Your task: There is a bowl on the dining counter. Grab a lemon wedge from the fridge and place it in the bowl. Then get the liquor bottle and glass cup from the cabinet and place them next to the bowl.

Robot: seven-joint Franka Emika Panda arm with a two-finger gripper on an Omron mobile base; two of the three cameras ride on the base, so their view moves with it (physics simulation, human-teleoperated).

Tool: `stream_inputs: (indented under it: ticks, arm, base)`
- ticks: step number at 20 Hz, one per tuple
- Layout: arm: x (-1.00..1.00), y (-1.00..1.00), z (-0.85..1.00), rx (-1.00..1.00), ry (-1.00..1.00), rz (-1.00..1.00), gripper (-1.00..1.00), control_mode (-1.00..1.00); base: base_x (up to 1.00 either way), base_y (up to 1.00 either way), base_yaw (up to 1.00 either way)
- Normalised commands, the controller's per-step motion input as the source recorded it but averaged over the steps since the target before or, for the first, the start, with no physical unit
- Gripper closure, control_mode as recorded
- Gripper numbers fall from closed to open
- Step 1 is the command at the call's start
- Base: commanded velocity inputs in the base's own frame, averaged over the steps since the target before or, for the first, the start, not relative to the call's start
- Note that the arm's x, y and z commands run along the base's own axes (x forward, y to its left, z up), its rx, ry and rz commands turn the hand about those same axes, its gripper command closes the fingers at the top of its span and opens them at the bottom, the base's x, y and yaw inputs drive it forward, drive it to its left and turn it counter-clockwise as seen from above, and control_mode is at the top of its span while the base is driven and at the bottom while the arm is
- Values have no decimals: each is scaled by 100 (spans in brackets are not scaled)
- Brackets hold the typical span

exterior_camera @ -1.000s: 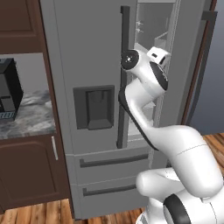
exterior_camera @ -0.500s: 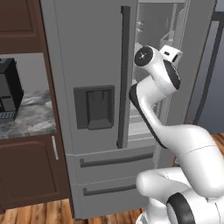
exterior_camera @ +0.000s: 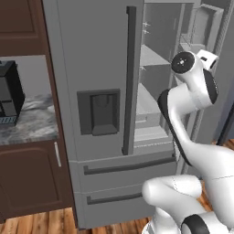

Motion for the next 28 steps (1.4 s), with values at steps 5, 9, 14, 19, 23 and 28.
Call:
stream_inputs:
  ticks: [5,9,14,19,23,28]
  arm:
    - [-6,-88,-3,0,5,0,-100,-100]
    - [0,-79,-3,0,5,0,-100,-100]
    - [-1,-74,-4,0,2,0,-100,-100]
    - [-23,-18,-1,0,-1,0,-100,-100]
    - [-78,38,-1,2,-5,0,-100,-100]
    - [-53,96,-12,2,-3,0,-100,-100]
  base:
    - [0,0,0]
    - [0,0,0]
    - [0,0,0]
    - [0,0,0]
    - [0,0,0]
    - [0,0,0]
